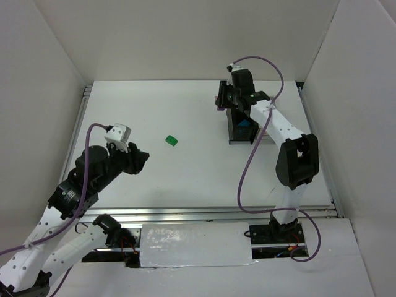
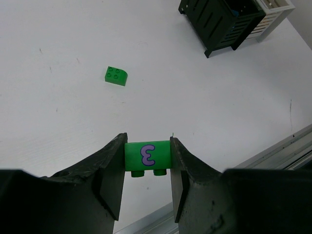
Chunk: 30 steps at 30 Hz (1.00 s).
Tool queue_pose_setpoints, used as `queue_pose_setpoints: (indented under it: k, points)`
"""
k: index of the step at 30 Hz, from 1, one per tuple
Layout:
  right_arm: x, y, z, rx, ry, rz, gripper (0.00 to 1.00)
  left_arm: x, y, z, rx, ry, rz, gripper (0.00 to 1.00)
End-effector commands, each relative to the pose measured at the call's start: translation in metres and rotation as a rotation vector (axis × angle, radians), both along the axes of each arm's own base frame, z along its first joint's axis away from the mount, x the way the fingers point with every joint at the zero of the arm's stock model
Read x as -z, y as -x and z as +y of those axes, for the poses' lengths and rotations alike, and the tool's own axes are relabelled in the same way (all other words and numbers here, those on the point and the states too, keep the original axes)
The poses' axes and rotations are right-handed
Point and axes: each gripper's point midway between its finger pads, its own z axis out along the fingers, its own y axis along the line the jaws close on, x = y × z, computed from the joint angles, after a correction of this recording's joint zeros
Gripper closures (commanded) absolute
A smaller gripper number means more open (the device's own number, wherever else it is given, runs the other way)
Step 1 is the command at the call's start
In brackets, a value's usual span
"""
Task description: Sort the legos into containers by color
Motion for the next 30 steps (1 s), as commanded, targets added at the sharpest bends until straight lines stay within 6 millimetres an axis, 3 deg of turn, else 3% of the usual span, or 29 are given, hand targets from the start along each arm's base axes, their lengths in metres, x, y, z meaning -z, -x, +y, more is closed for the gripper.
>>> queue_pose_setpoints:
  k: [1,22,26,30]
  points:
    - [-0.044,-0.006,0.015,-0.038,-0.074,-0.093,1.0,-0.006,-0.01,0.003,-0.032,-0.001,-0.035,1.0]
    - [-0.045,-0.01,0.019,-0.055,-0.068,-0.106,1.0,-0.002,-0.019,0.012,-0.087,-0.012,-0.03,1.0]
    - [-0.044,-0.015,0.001,-0.001,-0.019,-0.113,1.0,-0.003,-0.019,0.012,-0.086,-0.006,-0.032,1.0]
    - [-0.042,-0.023,-0.038,0.096,0.041,-0.118,1.0,-0.005,-0.017,0.012,-0.077,-0.005,-0.036,1.0]
